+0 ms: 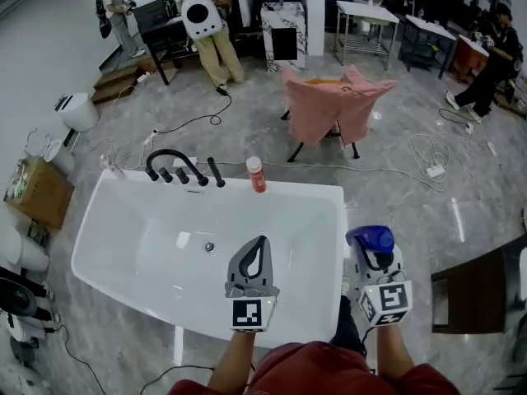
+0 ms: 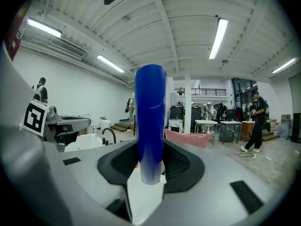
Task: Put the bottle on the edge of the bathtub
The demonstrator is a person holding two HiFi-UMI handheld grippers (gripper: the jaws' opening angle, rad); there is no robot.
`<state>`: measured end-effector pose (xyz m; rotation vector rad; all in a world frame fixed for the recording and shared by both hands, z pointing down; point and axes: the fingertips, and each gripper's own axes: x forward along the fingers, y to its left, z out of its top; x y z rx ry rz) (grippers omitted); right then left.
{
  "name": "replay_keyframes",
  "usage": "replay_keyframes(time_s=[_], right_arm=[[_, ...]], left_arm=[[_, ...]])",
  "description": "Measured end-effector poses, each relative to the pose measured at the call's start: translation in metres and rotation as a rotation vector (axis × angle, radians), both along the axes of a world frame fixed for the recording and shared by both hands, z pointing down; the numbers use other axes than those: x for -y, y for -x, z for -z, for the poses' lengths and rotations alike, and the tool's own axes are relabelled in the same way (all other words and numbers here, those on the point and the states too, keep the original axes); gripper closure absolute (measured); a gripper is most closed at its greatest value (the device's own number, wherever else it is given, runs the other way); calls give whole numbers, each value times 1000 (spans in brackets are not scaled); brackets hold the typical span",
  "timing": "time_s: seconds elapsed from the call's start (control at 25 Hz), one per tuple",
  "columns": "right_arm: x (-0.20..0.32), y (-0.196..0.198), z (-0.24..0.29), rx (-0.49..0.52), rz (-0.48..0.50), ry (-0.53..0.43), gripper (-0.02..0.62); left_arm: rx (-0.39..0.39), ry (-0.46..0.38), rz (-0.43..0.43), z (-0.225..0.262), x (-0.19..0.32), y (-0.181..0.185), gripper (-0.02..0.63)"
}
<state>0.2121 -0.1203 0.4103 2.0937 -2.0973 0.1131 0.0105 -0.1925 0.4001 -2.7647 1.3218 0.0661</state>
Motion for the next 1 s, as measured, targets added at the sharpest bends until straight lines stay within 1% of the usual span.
replay_keyframes(time_s=[0.24, 0.36, 0.44, 0.64, 0.8, 1.0], right_arm=[[72, -8, -34, 18, 125, 53, 446], [107, -22, -58, 28, 164, 82, 446], [126, -31, -76, 36, 183, 108, 446], [170, -50, -126, 45, 238, 174, 446], [200, -52, -175, 54, 283, 231, 446], [235, -46, -241, 53, 328, 295, 446]], left_arm=[[11, 20, 103, -26, 46, -4, 601], [2, 28, 167, -44, 72, -13, 601], [12, 44, 200, -60, 84, -22, 601], [30, 120, 255, -102, 114, -46, 601], [32, 152, 279, -136, 137, -58, 601], [66, 181, 287, -186, 166, -69, 601]])
